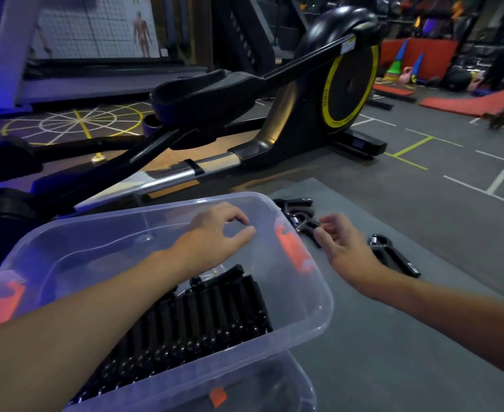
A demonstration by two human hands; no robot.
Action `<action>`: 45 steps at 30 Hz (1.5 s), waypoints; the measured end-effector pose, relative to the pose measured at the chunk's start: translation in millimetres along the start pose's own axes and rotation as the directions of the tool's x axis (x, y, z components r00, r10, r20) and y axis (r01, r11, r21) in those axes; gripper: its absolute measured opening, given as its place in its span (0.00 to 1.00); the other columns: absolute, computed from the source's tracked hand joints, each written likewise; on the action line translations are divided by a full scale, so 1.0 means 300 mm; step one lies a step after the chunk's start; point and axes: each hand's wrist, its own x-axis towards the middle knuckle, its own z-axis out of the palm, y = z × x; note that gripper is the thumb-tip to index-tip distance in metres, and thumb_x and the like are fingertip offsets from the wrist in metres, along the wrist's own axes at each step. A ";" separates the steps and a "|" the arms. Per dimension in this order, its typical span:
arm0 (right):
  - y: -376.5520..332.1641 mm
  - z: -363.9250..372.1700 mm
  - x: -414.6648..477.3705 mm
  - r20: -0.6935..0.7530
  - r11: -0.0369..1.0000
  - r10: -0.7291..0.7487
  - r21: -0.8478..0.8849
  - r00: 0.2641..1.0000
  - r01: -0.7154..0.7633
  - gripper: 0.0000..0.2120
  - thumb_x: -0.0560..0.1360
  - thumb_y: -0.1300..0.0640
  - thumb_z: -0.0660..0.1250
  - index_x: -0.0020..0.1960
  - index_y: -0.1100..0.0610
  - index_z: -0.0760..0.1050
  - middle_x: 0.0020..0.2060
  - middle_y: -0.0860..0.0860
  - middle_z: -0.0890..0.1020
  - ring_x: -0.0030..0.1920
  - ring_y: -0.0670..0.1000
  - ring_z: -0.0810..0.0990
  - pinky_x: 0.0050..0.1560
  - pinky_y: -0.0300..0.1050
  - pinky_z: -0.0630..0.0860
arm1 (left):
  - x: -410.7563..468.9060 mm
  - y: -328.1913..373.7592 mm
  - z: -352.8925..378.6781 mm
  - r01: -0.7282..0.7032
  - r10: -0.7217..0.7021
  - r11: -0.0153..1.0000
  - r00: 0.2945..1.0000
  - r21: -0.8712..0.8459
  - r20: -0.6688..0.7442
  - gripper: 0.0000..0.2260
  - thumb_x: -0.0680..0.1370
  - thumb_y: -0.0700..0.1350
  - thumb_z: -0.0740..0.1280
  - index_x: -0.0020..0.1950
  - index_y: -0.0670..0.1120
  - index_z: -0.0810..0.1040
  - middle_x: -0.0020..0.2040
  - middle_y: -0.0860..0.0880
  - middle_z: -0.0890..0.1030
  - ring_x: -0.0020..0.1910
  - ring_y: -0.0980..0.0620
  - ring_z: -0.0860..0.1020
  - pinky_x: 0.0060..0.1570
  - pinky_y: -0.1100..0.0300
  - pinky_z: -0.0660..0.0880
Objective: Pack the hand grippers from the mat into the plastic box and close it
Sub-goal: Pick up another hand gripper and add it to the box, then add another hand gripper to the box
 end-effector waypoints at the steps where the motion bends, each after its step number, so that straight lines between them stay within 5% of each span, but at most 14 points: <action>1: 0.057 -0.012 0.020 -0.025 0.998 0.050 -0.044 0.998 -0.052 0.08 0.79 0.57 0.64 0.57 0.57 0.72 0.39 0.47 0.76 0.39 0.48 0.75 0.42 0.35 0.72 | 0.011 0.039 0.015 -0.041 0.041 0.999 0.999 0.014 -0.014 0.11 0.76 0.56 0.67 0.54 0.52 0.78 0.54 0.58 0.77 0.57 0.58 0.74 0.60 0.53 0.73; 4: 0.229 -0.060 0.058 -0.097 0.970 0.189 -0.137 0.977 -0.201 0.12 0.78 0.57 0.65 0.60 0.60 0.73 0.42 0.52 0.78 0.46 0.56 0.78 0.52 0.48 0.73 | 0.044 0.145 0.062 -0.115 0.112 0.989 0.993 0.092 0.036 0.23 0.74 0.63 0.62 0.63 0.51 0.74 0.63 0.55 0.71 0.63 0.56 0.69 0.64 0.55 0.67; 11: 0.608 -0.164 0.068 -0.251 0.898 0.361 -0.166 0.898 -0.407 0.19 0.71 0.46 0.63 0.57 0.56 0.77 0.50 0.59 0.80 0.50 0.58 0.79 0.54 0.49 0.74 | 0.069 0.209 0.164 -0.102 0.064 0.965 0.985 0.240 0.163 0.41 0.64 0.75 0.49 0.69 0.54 0.69 0.71 0.56 0.65 0.74 0.56 0.57 0.69 0.57 0.56; 16: 0.743 -0.191 0.104 -0.231 0.857 0.429 -0.202 0.874 -0.474 0.20 0.75 0.49 0.64 0.65 0.51 0.75 0.64 0.58 0.73 0.64 0.59 0.72 0.69 0.52 0.67 | 0.068 0.161 0.187 -0.111 0.075 0.959 0.986 0.261 0.146 0.37 0.67 0.76 0.49 0.67 0.57 0.70 0.73 0.58 0.62 0.76 0.60 0.51 0.71 0.51 0.55; 23: 0.776 -0.169 0.150 -0.172 0.786 0.503 -0.316 0.847 -0.531 0.22 0.76 0.43 0.58 0.69 0.44 0.71 0.74 0.50 0.65 0.73 0.59 0.59 0.71 0.61 0.55 | 0.069 0.148 0.205 -0.116 0.091 0.971 0.988 0.210 0.123 0.32 0.69 0.74 0.51 0.64 0.58 0.73 0.69 0.60 0.64 0.75 0.63 0.48 0.70 0.52 0.56; 26: 0.782 -0.172 0.149 -0.171 0.783 0.492 -0.341 0.853 -0.520 0.19 0.74 0.44 0.57 0.63 0.43 0.75 0.70 0.50 0.69 0.71 0.59 0.62 0.67 0.60 0.59 | 0.068 0.152 0.205 -0.110 0.084 0.970 0.989 0.218 0.125 0.31 0.69 0.73 0.50 0.64 0.59 0.72 0.69 0.62 0.63 0.74 0.65 0.46 0.69 0.50 0.56; 29: 0.780 -0.169 0.133 -0.178 0.817 0.452 -0.310 0.874 -0.486 0.10 0.72 0.46 0.56 0.42 0.47 0.75 0.58 0.51 0.76 0.62 0.58 0.71 0.59 0.58 0.66 | 0.066 0.155 0.202 -0.103 0.077 0.973 0.988 0.204 0.135 0.31 0.69 0.73 0.50 0.64 0.59 0.72 0.69 0.62 0.63 0.75 0.65 0.46 0.70 0.49 0.56; 31: 0.780 -0.159 0.115 -0.187 0.836 0.410 -0.314 0.893 -0.450 0.09 0.71 0.47 0.57 0.37 0.48 0.73 0.52 0.49 0.77 0.58 0.54 0.73 0.56 0.55 0.67 | 0.065 0.155 0.200 -0.102 0.076 0.976 0.988 0.193 0.138 0.31 0.69 0.73 0.51 0.64 0.59 0.72 0.69 0.62 0.63 0.75 0.65 0.46 0.71 0.48 0.57; 36: 0.781 -0.127 0.066 -0.206 0.867 0.296 -0.352 0.933 -0.353 0.05 0.69 0.55 0.71 0.39 0.45 0.79 0.47 0.46 0.79 0.53 0.50 0.76 0.52 0.50 0.72 | 0.064 0.152 0.201 -0.111 0.082 0.972 0.986 0.206 0.143 0.31 0.70 0.73 0.50 0.64 0.58 0.72 0.70 0.60 0.63 0.75 0.64 0.46 0.71 0.49 0.56; 40: 0.764 -0.101 0.057 -0.243 0.892 0.280 -0.292 0.929 -0.345 0.07 0.67 0.65 0.69 0.36 0.54 0.80 0.36 0.51 0.79 0.43 0.54 0.78 0.41 0.42 0.68 | 0.065 0.149 0.204 -0.119 0.092 0.972 0.986 0.202 0.138 0.30 0.70 0.72 0.50 0.64 0.58 0.73 0.70 0.59 0.64 0.75 0.63 0.47 0.71 0.49 0.56; 45: 0.713 -0.079 0.078 -0.361 0.918 0.264 -0.190 0.895 -0.348 0.06 0.67 0.62 0.69 0.36 0.52 0.78 0.35 0.54 0.81 0.40 0.55 0.79 0.40 0.43 0.71 | 0.065 0.151 0.201 -0.112 0.081 0.968 0.986 0.226 0.144 0.30 0.70 0.73 0.50 0.64 0.59 0.72 0.71 0.59 0.64 0.75 0.63 0.46 0.71 0.49 0.56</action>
